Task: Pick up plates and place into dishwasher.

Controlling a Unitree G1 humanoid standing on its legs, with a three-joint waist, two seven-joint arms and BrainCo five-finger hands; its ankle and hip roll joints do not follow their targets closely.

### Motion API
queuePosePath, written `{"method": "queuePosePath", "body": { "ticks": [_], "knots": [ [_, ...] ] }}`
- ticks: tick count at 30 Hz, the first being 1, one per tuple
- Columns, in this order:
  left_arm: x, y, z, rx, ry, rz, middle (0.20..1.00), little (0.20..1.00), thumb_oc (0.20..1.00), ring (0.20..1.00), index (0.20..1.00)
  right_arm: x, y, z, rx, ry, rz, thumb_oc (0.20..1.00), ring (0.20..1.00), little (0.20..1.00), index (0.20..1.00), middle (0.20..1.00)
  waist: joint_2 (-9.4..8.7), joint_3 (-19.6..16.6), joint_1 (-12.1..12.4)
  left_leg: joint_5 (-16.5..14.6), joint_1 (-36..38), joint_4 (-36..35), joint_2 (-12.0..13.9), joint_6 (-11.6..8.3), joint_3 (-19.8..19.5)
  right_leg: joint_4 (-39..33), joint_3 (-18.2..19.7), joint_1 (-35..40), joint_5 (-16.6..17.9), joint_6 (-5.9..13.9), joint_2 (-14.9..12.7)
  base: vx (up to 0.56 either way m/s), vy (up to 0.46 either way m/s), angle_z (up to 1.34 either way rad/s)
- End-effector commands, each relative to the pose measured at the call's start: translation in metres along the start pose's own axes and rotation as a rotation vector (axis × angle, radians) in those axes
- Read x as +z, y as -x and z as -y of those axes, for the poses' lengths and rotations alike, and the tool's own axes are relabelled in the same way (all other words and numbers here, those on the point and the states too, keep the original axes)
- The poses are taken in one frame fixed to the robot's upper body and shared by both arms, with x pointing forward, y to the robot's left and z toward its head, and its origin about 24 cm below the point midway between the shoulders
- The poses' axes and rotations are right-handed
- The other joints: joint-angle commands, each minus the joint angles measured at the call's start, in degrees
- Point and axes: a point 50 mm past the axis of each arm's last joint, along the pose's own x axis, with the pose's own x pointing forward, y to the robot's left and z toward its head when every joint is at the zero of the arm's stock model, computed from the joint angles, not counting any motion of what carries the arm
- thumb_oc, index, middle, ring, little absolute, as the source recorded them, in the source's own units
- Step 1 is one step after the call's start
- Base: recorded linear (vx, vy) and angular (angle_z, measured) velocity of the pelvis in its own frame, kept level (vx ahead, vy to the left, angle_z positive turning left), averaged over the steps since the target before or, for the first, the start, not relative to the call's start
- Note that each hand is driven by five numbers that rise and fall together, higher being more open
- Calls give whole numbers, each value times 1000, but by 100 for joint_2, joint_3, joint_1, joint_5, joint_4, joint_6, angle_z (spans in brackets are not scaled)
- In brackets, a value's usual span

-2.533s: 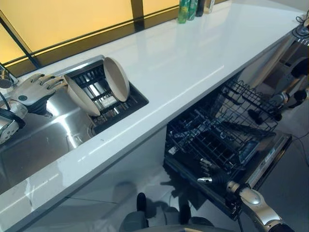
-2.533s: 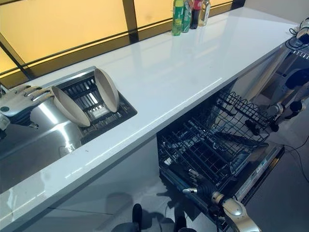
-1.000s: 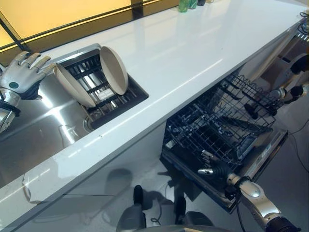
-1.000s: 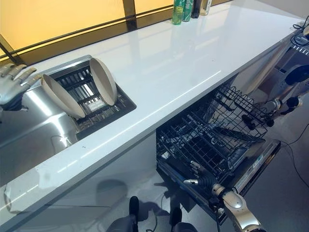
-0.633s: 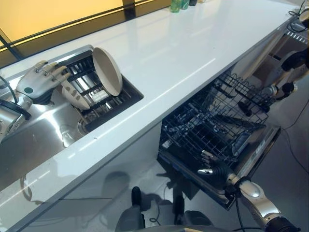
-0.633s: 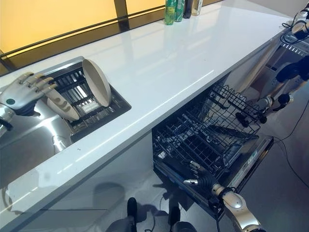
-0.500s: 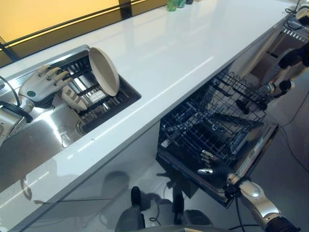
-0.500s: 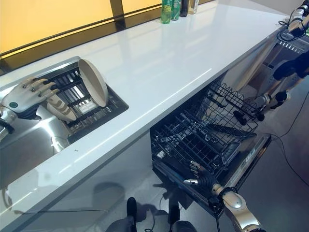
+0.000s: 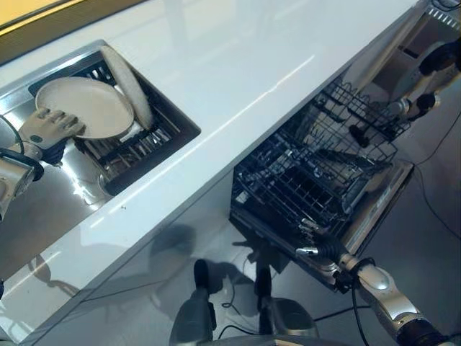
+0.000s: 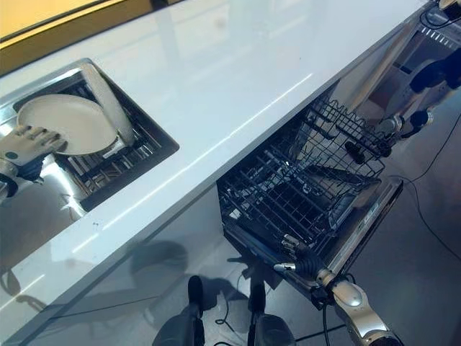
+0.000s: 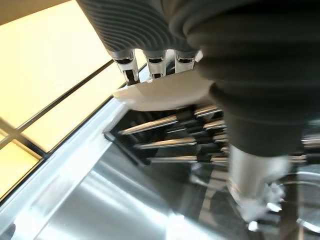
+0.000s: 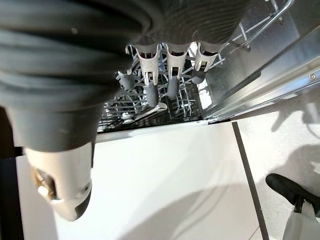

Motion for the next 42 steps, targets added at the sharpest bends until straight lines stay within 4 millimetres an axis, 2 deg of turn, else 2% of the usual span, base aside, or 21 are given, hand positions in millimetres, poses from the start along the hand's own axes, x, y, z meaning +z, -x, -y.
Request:
{"method": "queuePosePath", "body": {
  "ticks": [1, 10, 15, 22, 30, 38, 42],
  "knots": [
    [-30, -3, -19, 70, 33, -155, 200, 200, 200, 200, 200, 45, -1, 27, -67, 82, 183, 1000, 1000, 1000, 1000, 1000, -60, 110, -77, -978, 283, 135, -535, 230, 204, 327, 61, -595, -71, 467, -84, 0, 0, 0],
    [-35, 0, -20, 90, 12, -177, 200, 200, 200, 200, 200, 42, 3, 24, -52, 71, 197, 1000, 1000, 1000, 1000, 1000, 76, -169, -76, -1000, 405, 127, -564, 202, 202, 250, -60, -404, -128, 454, -134, 17, -9, 0],
    [-31, 1, -23, 163, 33, -168, 200, 200, 200, 200, 200, 36, 5, 23, -58, 54, 177, 1000, 1000, 1000, 1000, 1000, 144, -336, -81, -1014, 477, 131, -559, 187, 210, 247, -105, -302, -182, 426, -145, 46, -19, 1],
    [-25, 2, -22, 167, 52, -139, 200, 200, 200, 200, 200, 35, 7, 23, -46, 44, 175, 1000, 1000, 1000, 1000, 1000, 221, -521, -81, -1040, 584, 116, -588, 172, 162, 194, -107, -161, -216, 408, -138, 13, -12, 0],
    [-21, -2, -37, 161, 33, -81, 200, 200, 200, 200, 200, 33, 4, 13, -14, 27, 189, 1000, 1000, 1000, 1000, 1000, 337, -856, -18, -1087, 732, 114, -602, 154, 125, 154, -226, 46, -281, 428, -180, 42, -50, 4],
    [-26, -1, -51, 154, 7, -55, 200, 200, 200, 200, 200, 33, -1, 6, -16, -1, 204, 1000, 1000, 1000, 1000, 1000, 469, -1163, 111, -1122, 879, 112, -628, 144, 52, 138, -328, 250, -341, 438, -211, 37, -64, 5],
    [-25, 1, -60, 191, 21, -34, 200, 200, 200, 200, 200, 38, -2, 4, -6, 5, 230, 1000, 1000, 1000, 1000, 1000, 512, -1249, 174, -1135, 934, 97, -642, 146, -6, 125, -370, 330, -359, 445, -218, 16, -63, 6]
  ]
}}
